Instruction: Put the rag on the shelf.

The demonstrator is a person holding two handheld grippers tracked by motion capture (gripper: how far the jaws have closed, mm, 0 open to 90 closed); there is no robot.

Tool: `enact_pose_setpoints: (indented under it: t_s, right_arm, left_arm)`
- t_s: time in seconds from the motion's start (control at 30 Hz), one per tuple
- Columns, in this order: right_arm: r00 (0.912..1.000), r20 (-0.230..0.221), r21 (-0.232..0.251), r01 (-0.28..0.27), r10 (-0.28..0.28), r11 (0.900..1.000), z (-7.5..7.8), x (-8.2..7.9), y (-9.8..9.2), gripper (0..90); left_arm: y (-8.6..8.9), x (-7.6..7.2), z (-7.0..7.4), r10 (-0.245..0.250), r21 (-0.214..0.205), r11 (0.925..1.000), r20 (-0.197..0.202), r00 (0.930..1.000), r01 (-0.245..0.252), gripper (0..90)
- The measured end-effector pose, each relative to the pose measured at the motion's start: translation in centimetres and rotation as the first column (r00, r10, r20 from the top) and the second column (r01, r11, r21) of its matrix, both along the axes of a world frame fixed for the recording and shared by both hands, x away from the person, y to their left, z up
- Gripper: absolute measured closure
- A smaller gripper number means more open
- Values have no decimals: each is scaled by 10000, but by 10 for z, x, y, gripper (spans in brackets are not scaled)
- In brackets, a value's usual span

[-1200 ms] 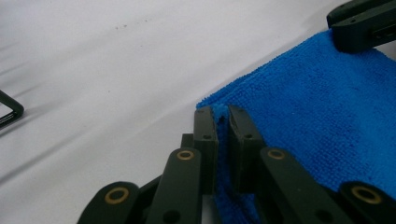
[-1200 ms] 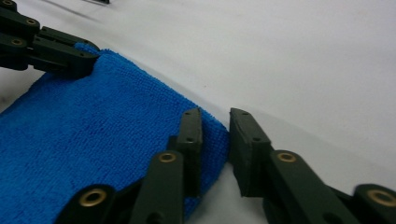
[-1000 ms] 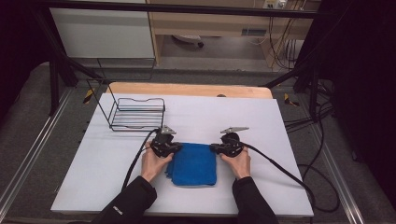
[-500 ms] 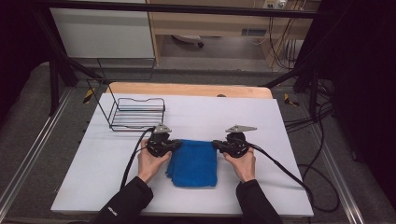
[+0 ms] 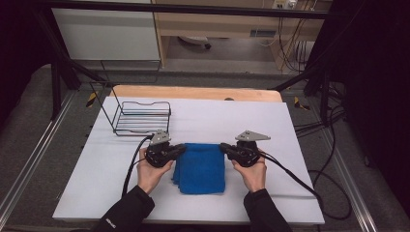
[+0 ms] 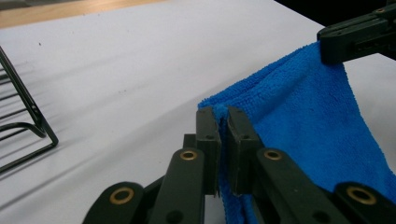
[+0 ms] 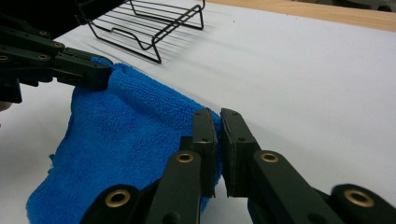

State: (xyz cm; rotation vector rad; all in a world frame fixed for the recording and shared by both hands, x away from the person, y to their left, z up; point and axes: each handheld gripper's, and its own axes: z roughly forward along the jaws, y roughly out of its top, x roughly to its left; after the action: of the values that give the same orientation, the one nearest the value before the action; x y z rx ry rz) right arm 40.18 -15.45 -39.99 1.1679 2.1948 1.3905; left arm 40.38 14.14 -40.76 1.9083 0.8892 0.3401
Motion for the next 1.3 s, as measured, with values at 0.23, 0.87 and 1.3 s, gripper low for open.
enact_pose_setpoints:
  t_s: [0.23,0.87,1.3]
  right_arm:
    - [9995,293,229,-97,91,9997,7,-9,-1,855]
    - [9867,1620,866,-244,101,9959,38,-23,-5,856]
    - [9690,2472,1227,-367,53,9918,55,-35,-3,857]
  left_arm:
    - [3,-10,8,-41,-230,9997,216,9998,46,849]
    - [9,-28,43,106,-1009,9949,1382,9903,34,850]
    - [15,-35,59,238,-1479,9890,1957,9804,55,850]
